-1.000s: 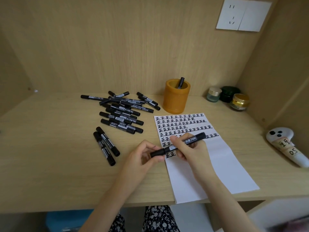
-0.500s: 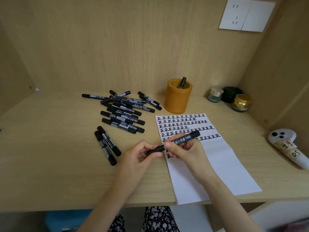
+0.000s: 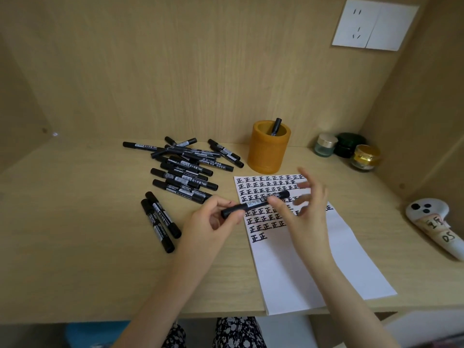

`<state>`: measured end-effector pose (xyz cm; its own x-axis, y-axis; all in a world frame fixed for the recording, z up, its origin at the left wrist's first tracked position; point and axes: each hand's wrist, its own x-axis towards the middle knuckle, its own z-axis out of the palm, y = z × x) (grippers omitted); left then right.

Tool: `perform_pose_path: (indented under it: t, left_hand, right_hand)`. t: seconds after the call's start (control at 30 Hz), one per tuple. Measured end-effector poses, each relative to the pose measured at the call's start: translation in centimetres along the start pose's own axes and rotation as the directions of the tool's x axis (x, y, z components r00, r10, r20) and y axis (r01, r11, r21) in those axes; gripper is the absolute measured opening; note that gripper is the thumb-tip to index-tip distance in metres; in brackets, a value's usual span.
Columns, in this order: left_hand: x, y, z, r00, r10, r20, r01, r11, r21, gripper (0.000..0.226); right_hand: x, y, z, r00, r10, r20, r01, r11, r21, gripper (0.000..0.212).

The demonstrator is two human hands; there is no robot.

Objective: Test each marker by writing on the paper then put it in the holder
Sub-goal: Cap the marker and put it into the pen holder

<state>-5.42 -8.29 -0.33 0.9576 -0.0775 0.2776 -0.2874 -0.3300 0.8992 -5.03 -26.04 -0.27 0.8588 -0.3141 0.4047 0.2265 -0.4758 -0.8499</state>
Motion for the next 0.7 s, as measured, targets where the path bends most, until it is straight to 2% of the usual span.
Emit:
perform_pose_path:
  t: [0.03,0.1,0.17,0.2,0.3,0.37,0.43,0.57,0.7]
  left_hand:
    - [0.4,0.2,0.1,1.0,0.002,0.002,-0.002,1.0,0.003,0.011]
    - [1.3,0.8,0.5,1.0,0.026,0.013,-0.026,1.0,-0.004,0.01]
    - [2.1,1.3,1.0,0.997,0.081,0.001,-0.081,0.996,-0.024,0.018]
    - [2.4,1.4,1.3,0.995,0.097,-0.007,-0.097,0.994,-0.043,0.024]
    - [3.6,1.1,1.6,0.997,0.074,-0.005,-0.074,0.997,0.003,0.044]
    - [4.0,0.2,1.8,1.0,0.031,-0.004,-0.031,0.998,0.061,0.038]
    - [3.9,-0.9,2.2,1.0,-0.015,0.002,0.015,0.993,0.12,0.026]
    - [3.5,-2.7,2.9,1.0,-0.005,-0.009,0.007,0.973,0.229,0.016]
    - [3.7,-3.3,2.9,0.999,0.023,-0.023,-0.016,0.964,0.265,0.014]
  right_hand:
    - [0.4,0.0,-0.2,0.988,-0.154,0.022,0.155,0.983,-0.096,0.054]
    - [1.2,0.4,0.0,0.914,-0.388,0.121,0.406,0.882,-0.24,0.035]
    - [1.9,0.7,0.4,0.848,-0.484,0.214,0.529,0.8,-0.284,0.024]
    - [2.3,0.7,0.6,0.838,-0.492,0.236,0.542,0.795,-0.271,0.02]
    - [4.1,-0.1,0.9,0.895,-0.404,0.188,0.433,0.889,-0.151,0.01]
    - [6.6,-1.1,1.1,0.956,-0.282,0.077,0.286,0.957,-0.045,0.01]
    - [9.7,-1.8,1.4,0.983,-0.183,-0.022,0.183,0.983,0.002,0.012]
    - [15.0,-3.1,2.1,0.979,-0.16,-0.124,0.164,0.986,0.022,0.022]
    - [18.4,-2.9,3.5,0.975,-0.138,-0.173,0.13,0.99,-0.057,0.026]
